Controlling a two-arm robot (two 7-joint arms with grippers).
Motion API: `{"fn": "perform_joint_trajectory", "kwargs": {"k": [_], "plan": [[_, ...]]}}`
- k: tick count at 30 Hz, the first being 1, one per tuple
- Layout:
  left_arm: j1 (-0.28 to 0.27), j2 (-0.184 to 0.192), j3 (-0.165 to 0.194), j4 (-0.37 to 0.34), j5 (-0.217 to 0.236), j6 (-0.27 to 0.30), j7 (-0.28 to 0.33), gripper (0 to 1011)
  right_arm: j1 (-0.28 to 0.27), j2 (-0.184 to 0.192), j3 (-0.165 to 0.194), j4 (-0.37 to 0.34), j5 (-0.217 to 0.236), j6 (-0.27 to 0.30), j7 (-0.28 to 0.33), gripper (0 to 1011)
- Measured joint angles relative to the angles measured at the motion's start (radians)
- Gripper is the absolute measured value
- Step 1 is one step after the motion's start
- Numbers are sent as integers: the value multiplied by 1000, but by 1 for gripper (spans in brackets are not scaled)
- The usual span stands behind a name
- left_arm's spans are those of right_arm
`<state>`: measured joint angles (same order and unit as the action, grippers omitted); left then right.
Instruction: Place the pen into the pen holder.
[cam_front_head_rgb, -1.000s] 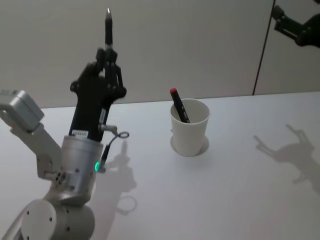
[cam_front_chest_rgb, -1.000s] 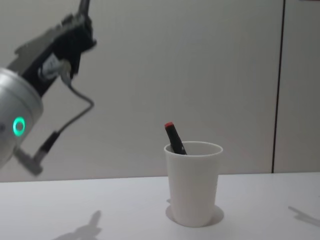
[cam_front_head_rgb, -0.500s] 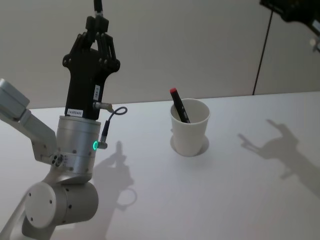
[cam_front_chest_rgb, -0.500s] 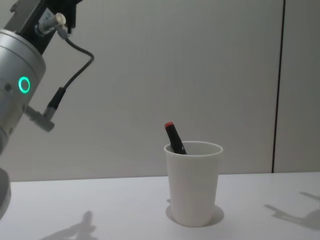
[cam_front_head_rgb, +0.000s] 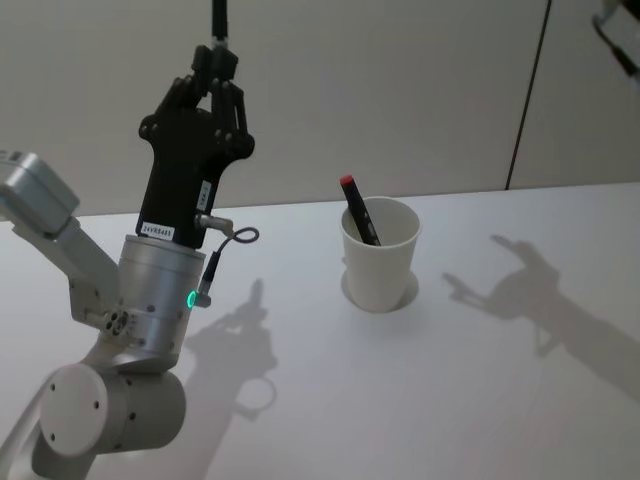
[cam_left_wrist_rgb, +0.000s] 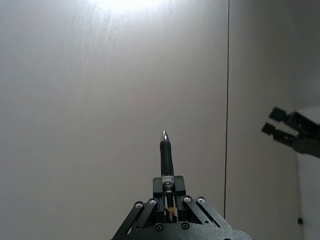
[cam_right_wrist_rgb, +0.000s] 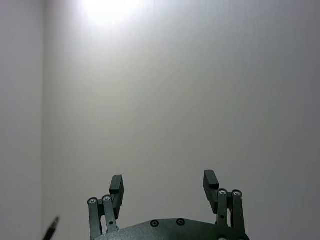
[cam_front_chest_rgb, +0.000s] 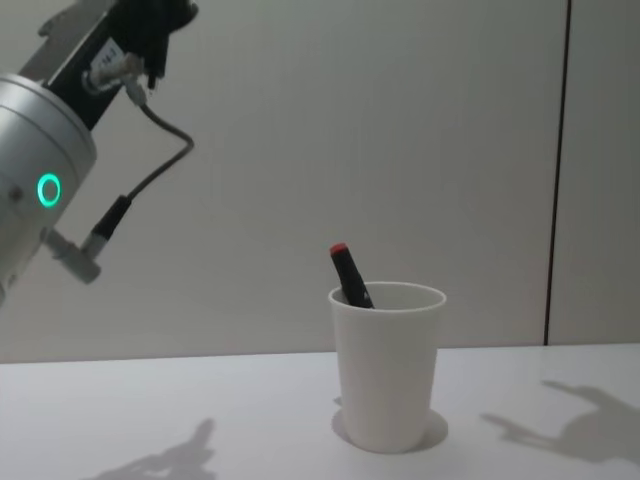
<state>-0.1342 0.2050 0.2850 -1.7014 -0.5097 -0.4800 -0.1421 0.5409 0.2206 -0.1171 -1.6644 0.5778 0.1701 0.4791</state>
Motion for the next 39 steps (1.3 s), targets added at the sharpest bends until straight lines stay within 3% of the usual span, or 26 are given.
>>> {"fn": "perform_joint_trajectory", "kwargs": {"k": [7,17,28,39], "plan": [[9,16,-5,0,51,38,-18,126,27,-17,-8,19,64,-5,30,1002],[14,23,-9,4,89,55,-39,126,14,-5,-20,15,59,8,65,1001],[-15,0,-12,23,83,-23,-83,127,-1,14,-32,10,35,37,93,1002],[-67,-39,-11,53,60,-125,-147,127,-3,-1,-40,19,119,66,56,1002]]}}
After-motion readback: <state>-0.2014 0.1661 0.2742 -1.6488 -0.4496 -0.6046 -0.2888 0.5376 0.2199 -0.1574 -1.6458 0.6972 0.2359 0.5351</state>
